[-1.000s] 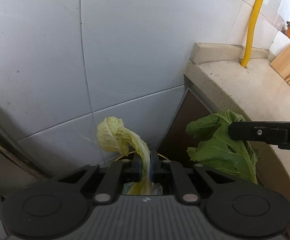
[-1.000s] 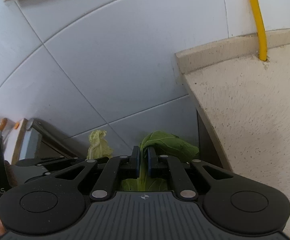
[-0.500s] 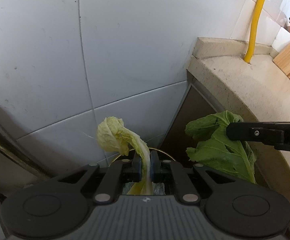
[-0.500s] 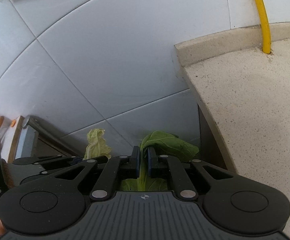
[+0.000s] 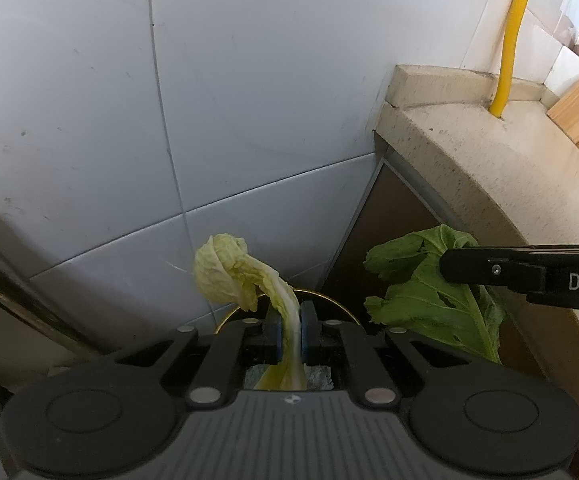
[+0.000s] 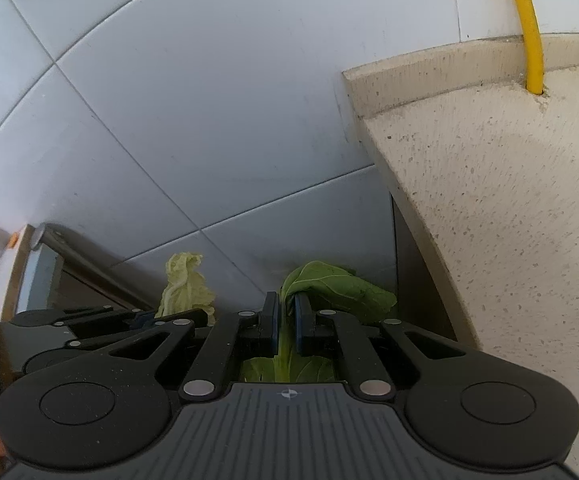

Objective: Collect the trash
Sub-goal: 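Open both tools to drop the leaves into the bin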

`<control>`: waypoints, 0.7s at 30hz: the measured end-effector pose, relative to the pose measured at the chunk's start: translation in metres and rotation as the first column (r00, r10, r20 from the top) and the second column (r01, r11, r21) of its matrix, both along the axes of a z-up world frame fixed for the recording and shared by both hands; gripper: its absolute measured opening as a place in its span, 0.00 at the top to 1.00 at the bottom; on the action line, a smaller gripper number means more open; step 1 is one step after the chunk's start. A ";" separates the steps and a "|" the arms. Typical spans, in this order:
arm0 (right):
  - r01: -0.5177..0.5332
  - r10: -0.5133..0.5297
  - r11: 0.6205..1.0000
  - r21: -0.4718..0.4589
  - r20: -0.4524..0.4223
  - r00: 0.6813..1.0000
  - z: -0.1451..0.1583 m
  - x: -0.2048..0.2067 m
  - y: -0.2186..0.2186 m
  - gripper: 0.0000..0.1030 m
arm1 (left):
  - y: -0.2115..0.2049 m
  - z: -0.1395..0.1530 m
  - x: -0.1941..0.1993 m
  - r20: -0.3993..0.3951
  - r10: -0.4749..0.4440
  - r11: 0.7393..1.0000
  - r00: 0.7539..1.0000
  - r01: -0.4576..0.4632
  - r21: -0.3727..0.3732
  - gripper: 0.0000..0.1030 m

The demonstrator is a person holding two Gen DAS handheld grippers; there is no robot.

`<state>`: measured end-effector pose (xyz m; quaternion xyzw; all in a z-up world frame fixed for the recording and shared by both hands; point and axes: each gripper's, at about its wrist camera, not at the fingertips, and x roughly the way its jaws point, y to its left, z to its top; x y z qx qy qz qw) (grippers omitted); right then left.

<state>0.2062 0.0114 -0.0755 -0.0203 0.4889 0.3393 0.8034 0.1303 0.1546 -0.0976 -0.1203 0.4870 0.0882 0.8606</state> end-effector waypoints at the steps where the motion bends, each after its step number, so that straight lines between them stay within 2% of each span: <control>1: 0.000 0.000 1.000 -0.001 -0.002 1.000 -0.001 0.000 0.000 0.90 | 0.000 0.000 0.000 -0.003 0.000 1.000 1.000 0.000 0.001 0.96; 8: -0.001 0.000 1.000 -0.024 -0.018 1.000 -0.011 0.004 0.005 0.87 | 0.000 -0.003 0.004 -0.023 -0.003 1.000 1.000 0.003 0.007 0.94; 11: 0.002 -0.003 0.999 -0.034 -0.025 1.000 -0.014 0.005 0.007 0.78 | 0.000 -0.004 0.006 -0.030 -0.004 1.000 1.000 0.004 0.010 0.88; 14: -0.003 0.002 0.999 -0.043 -0.027 1.000 -0.016 0.005 0.009 0.73 | -0.001 -0.005 0.007 -0.038 -0.009 1.000 0.999 0.010 0.015 0.84; 17: 0.000 0.000 0.998 -0.061 -0.014 1.000 -0.016 0.003 0.010 0.72 | -0.002 -0.005 0.008 -0.042 -0.018 1.000 0.999 0.019 0.021 0.82; 21: 0.017 -0.018 0.998 -0.064 -0.013 1.000 -0.017 0.004 0.007 0.71 | -0.002 -0.002 0.009 -0.042 -0.023 0.999 0.999 0.024 0.022 0.70</control>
